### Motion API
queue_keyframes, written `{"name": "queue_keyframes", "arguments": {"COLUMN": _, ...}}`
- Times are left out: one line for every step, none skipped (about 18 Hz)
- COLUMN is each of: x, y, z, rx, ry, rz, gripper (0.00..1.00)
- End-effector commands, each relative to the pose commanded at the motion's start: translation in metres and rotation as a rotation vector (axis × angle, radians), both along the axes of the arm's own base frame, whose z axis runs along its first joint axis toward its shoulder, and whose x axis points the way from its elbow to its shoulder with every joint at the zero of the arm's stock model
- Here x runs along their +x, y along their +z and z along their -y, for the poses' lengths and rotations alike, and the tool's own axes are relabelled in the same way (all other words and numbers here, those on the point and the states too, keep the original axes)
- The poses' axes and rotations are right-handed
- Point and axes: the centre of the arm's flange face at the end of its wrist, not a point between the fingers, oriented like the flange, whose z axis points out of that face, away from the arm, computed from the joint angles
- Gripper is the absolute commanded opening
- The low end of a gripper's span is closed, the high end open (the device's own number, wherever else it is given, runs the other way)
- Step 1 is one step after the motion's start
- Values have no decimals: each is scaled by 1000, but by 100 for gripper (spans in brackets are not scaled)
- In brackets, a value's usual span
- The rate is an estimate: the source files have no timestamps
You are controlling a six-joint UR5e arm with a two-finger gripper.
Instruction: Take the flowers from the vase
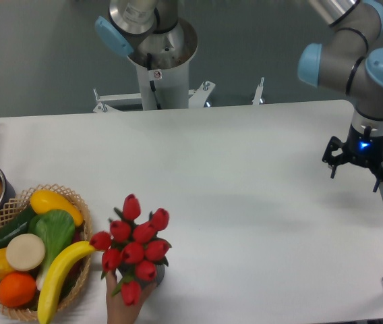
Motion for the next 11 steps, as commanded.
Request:
{"name": "queue_keyframes", "arguments": {"x": 0, "y": 1, "z": -1, "rx": 0, "ry": -2, "rz": -1, "gripper": 100}}
{"name": "queue_keyframes", "arguments": {"x": 0, "y": 3, "z": -2, "rx": 9, "ry": 7, "rz": -1, "gripper": 100}}
{"name": "queue_keyframes", "arguments": {"x": 1, "y": 11, "z": -4, "rx": 26, "ry": 7, "rz": -15, "gripper": 100}}
{"name": "queue_keyframes", "arguments": {"x": 3, "y": 18, "z": -8, "rx": 62, "ry": 7, "rz": -21, "gripper": 100}}
{"name": "queue_keyframes", "arguments": {"x": 6, "y": 23, "z": -11, "rx": 115, "ry": 24, "rz": -8, "gripper": 100}}
{"name": "queue_keyframes", "arguments": {"x": 11, "y": 27, "z": -16, "rx": 179, "ry": 35, "rz": 4, "gripper": 100}}
{"name": "queue_keyframes", "arguments": {"x": 14, "y": 30, "z": -19, "rx": 254, "ry": 52, "rz": 21, "gripper": 100}}
{"name": "queue_keyframes", "arguments": {"x": 18, "y": 39, "z": -24, "rx": 329, "ry": 67, "rz": 32, "gripper": 100}}
{"name": "queue_keyframes", "arguments": {"x": 25, "y": 43, "z": -27, "rx": 375, "ry": 77, "rz": 48, "gripper": 100}}
{"name": "queue_keyframes", "arguments": {"x": 31, "y": 44, "z": -27, "rx": 408, "ry": 71, "rz": 58, "gripper": 100}}
{"name": "queue_keyframes", "arguments": {"x": 37, "y": 45, "z": -30, "rx": 444, "ry": 68, "rz": 79, "gripper": 100}}
